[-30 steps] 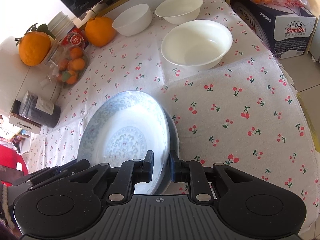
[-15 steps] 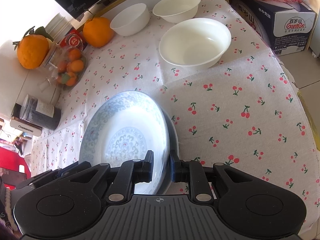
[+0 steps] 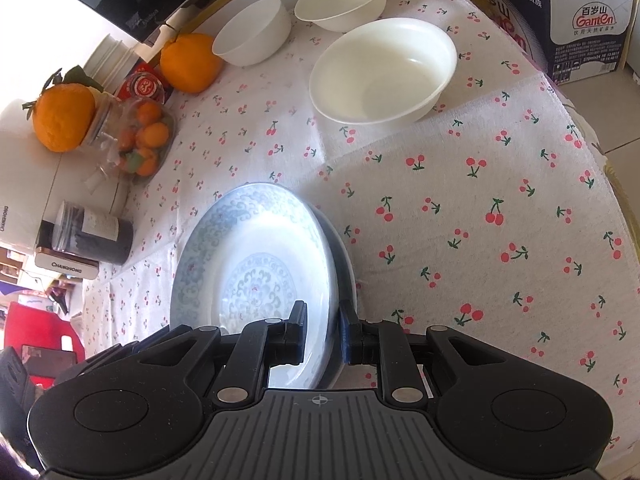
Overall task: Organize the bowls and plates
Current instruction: 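Open both tools to release the plate onto the stack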
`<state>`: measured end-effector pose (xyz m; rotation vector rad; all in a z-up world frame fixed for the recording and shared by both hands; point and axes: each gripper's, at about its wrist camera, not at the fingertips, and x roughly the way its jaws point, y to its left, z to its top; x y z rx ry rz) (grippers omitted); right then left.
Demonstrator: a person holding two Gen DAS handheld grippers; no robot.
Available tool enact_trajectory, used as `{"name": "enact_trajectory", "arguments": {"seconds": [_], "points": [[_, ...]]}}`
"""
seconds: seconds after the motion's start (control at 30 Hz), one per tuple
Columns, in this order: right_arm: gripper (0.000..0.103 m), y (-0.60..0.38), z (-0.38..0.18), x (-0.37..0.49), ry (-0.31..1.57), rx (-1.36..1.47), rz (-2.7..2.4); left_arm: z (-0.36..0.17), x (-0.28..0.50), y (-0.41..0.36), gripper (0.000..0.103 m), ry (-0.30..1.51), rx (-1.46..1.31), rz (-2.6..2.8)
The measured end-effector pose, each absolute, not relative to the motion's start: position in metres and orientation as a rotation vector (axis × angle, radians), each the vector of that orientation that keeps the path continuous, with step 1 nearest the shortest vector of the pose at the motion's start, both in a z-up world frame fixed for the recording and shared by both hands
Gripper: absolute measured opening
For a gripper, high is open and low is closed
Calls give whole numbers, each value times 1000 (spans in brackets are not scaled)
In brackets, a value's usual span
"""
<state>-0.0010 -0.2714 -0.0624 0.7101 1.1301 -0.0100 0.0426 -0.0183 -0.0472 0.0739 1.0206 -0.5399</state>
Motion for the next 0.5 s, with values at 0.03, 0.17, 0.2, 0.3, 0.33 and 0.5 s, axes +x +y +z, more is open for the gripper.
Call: {"name": "enact_trajectory", "arguments": {"seconds": [0.03, 0.17, 0.2, 0.3, 0.33, 0.5], "points": [[18, -273, -62, -1, 1131, 717, -8, -48, 43, -18, 13, 1024, 70, -542], [19, -279, -61, 0, 1128, 740, -4, -48, 44, -16, 13, 1034, 53, -547], [20, -281, -59, -1, 1121, 741, -7, -48, 44, -16, 13, 1035, 54, -547], [23, -288, -54, -1, 1084, 741, -4, -48, 45, -16, 14, 1034, 52, -552], [23, -289, -54, 0, 1086, 746, 0, -48, 45, -16, 14, 1035, 51, -553], [23, -286, -59, 1, 1110, 731, 12, -48, 46, -16, 14, 1043, 44, -553]]}}
